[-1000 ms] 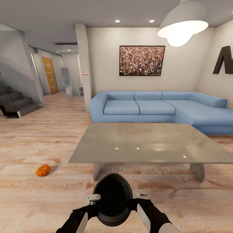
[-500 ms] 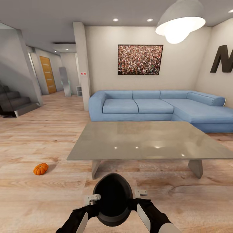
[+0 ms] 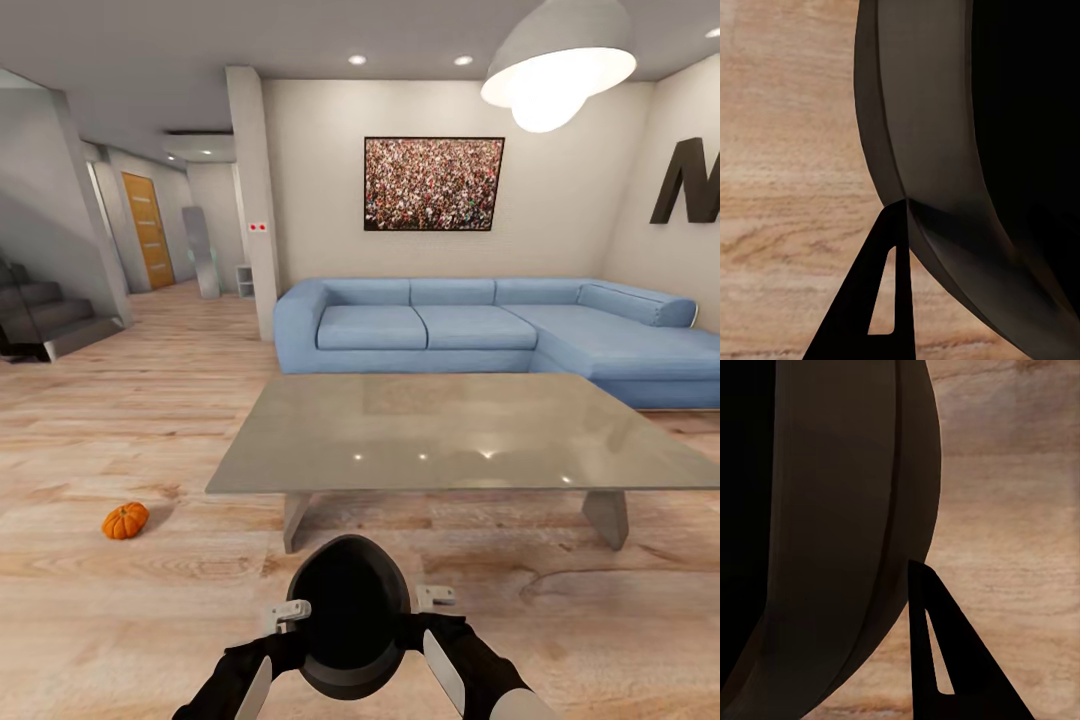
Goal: Place each of the two pumpkins and all three candles from the living room inside a cabinet in the living room (use any cabinet), then make sure every cabinet is closed, and position the cauldron so it is next to a table in the living room.
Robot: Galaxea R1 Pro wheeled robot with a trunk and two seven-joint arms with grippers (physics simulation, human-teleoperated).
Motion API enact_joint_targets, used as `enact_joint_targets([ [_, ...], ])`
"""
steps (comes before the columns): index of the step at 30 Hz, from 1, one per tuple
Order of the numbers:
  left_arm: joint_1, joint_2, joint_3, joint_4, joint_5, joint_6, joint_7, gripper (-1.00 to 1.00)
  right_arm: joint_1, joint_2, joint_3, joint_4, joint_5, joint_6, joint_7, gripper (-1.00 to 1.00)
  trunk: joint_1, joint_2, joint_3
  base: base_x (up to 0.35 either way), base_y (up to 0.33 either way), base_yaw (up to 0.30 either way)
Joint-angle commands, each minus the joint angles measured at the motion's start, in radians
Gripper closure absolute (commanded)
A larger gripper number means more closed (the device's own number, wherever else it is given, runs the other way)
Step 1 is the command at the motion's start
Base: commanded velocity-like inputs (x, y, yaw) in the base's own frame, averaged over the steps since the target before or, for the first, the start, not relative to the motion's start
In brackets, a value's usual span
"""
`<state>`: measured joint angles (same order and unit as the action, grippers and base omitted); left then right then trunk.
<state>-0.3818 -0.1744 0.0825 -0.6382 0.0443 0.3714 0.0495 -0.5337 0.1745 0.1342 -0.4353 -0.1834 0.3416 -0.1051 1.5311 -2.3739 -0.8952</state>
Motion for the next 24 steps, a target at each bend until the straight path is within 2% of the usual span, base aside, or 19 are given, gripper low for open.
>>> enact_joint_targets([
  [1,0.0,0.001,0.006,0.0,0.066,0.0,-0.003,1.0,-0.001,0.0,-0.005,-0.005,-0.013,-0.079,0.082,1.0,0.0,0.0,0.0,0.175,0.0,0.0],
  [12,0.0,0.001,0.006,0.0,0.066,0.0,-0.003,1.0,0.0,0.0,-0.005,-0.005,-0.013,-0.079,0.082,1.0,0.0,0.0,0.0,0.295,0.0,0.0],
  [19,0.0,0.001,0.01,0.0,0.066,0.0,-0.003,1.0,-0.001,0.0,-0.005,-0.005,-0.013,-0.079,0.082,1.0,0.0,0.0,0.0,0.051,0.0,0.0],
  [24,0.0,0.001,0.012,0.0,0.066,0.0,-0.003,1.0,-0.001,0.0,-0.005,-0.005,-0.013,-0.079,0.082,1.0,0.019,-0.035,-0.015,0.003,0.0,0.0],
])
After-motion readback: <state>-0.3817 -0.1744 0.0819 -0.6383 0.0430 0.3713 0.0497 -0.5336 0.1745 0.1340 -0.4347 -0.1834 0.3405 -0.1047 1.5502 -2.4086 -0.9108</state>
